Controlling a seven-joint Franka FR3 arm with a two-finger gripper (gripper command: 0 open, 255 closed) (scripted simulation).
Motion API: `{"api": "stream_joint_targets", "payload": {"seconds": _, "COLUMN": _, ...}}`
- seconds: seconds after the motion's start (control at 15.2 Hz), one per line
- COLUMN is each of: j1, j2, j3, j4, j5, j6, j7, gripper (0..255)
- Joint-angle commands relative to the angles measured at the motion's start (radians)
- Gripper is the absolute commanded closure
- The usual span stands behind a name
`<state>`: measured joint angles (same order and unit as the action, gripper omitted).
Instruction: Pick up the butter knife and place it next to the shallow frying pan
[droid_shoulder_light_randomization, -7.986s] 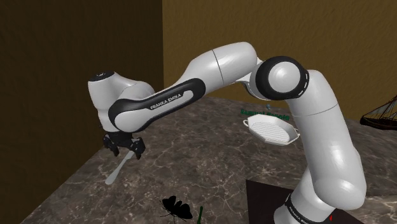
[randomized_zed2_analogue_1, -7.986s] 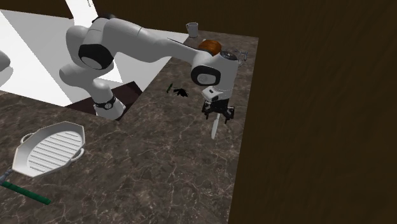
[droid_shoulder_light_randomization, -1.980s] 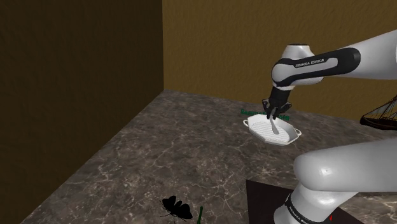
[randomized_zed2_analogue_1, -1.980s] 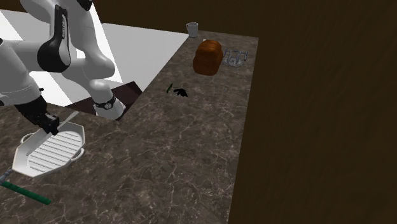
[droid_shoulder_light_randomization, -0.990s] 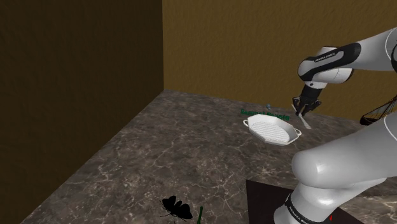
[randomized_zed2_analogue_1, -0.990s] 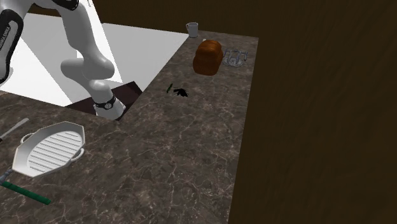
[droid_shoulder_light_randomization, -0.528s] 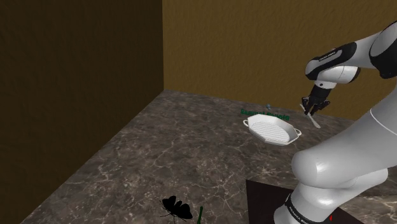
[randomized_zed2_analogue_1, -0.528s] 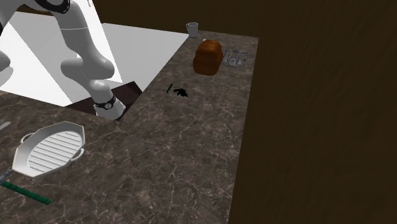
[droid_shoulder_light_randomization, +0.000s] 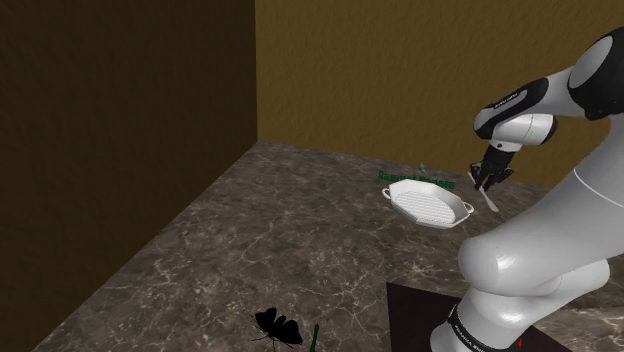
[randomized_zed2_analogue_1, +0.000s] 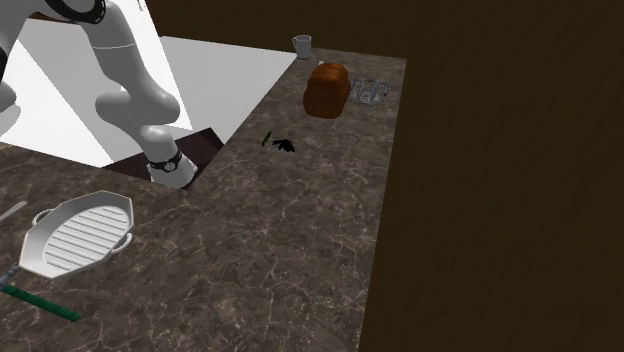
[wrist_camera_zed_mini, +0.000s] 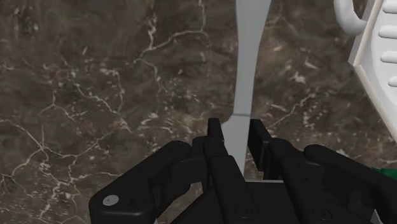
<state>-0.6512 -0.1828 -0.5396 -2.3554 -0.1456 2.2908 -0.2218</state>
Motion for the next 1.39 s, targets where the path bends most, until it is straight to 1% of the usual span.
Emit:
{"api": "stream_joint_targets", "payload": {"seconds": 0.0, "j1": 0.002, "j2": 0.02, "j3": -0.005, "j4": -0.013, "j5": 0.009, "j6": 0.032, "j7": -0.006, "gripper": 255}}
{"api": "stream_joint_targets", "payload": {"seconds": 0.53, "j1": 0.009, "j2": 0.097, "j3": -0.02, "j4": -0.061, "j5": 0.053, "j6": 0.149, "j7": -0.038, "gripper": 255}}
{"api": "stream_joint_targets", "payload": {"seconds": 1.06, "j1": 0.009, "j2": 0.103, "j3": -0.021, "j4": -0.064, "j5": 0.057, "j6": 0.157, "j7": -0.041, "gripper": 255}}
{"api": "stream_joint_targets", "payload": {"seconds": 1.12, "j1": 0.009, "j2": 0.103, "j3": -0.021, "j4": -0.064, "j5": 0.057, "j6": 0.157, "j7": -0.041, "gripper": 0}}
{"api": "stream_joint_targets", "payload": {"seconds": 1.32, "j1": 0.009, "j2": 0.103, "j3": -0.021, "j4": -0.064, "j5": 0.057, "j6": 0.157, "j7": -0.041, "gripper": 0}}
